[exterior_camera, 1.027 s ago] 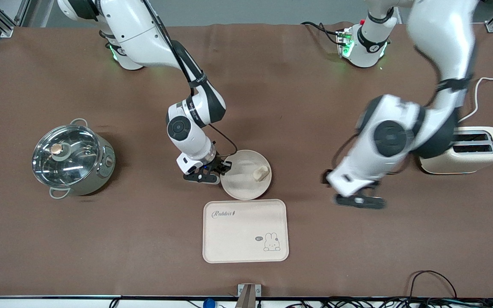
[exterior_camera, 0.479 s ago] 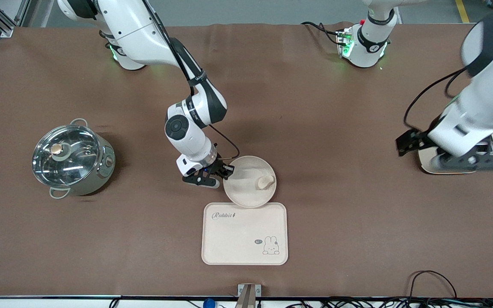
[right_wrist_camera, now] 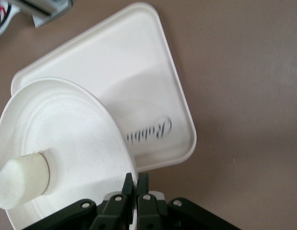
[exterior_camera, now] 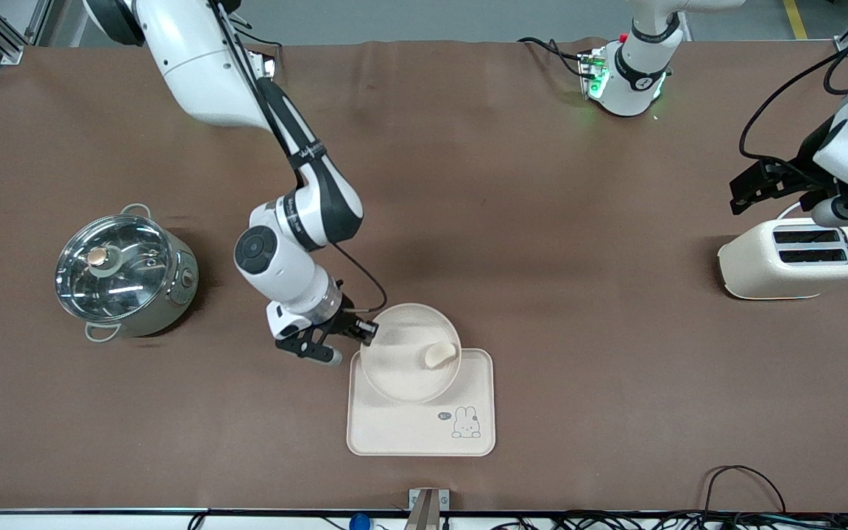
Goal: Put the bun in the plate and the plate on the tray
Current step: 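Move the plate with the right gripper onto the Rabbit tray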
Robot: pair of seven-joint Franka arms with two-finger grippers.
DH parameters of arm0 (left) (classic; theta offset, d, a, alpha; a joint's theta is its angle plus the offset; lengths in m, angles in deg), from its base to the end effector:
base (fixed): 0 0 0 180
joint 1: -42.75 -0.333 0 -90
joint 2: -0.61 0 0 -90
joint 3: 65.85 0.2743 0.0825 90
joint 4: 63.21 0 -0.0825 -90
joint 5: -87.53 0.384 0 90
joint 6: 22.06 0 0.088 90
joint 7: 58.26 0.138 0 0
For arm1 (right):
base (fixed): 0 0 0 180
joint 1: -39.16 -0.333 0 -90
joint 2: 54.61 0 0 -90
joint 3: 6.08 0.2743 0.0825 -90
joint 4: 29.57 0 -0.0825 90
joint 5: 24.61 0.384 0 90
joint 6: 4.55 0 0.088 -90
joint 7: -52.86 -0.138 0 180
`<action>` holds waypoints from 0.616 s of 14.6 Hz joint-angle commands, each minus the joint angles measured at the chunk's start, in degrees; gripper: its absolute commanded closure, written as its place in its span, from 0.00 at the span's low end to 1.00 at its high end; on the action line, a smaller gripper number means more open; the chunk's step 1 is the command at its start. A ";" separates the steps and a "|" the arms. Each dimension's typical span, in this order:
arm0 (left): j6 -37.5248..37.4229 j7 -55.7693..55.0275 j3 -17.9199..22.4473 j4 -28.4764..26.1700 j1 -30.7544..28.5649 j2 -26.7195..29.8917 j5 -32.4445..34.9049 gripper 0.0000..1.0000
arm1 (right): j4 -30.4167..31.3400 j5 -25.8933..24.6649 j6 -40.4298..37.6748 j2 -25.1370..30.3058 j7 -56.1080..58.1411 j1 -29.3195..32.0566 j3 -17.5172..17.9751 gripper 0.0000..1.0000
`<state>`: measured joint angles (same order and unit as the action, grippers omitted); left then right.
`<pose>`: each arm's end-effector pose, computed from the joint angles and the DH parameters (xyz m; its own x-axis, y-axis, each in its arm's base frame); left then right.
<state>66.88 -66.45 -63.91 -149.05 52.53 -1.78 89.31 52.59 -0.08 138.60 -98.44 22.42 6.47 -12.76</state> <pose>0.5601 -0.0731 0.5611 0.9998 0.0066 0.0169 0.0071 -0.9995 -0.0304 0.6515 0.3392 0.2123 0.9333 -0.3459 0.0961 -0.2912 -0.8860 -0.3608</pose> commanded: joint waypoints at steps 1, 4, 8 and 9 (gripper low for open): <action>0.52 1.86 1.22 -1.26 1.04 1.25 -0.90 0.00 | -13.66 1.05 -0.41 -9.93 -0.15 2.88 0.70 1.00; 2.89 1.86 0.78 -0.56 -1.05 1.25 -1.07 0.00 | -22.54 1.05 -0.41 -16.52 -0.15 4.56 0.79 1.00; 2.72 1.77 -0.63 -0.38 -3.71 1.69 -5.91 0.00 | -26.26 0.96 0.29 -19.89 -0.32 7.55 4.82 1.00; 2.72 1.69 -0.63 -0.21 -3.45 1.25 -5.48 0.00 | -26.35 0.96 0.81 -20.41 -0.24 7.46 4.92 1.00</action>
<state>69.39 -65.36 -63.87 -149.12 49.56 -1.04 84.72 29.30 -0.03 139.03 -117.15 22.38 12.64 -9.95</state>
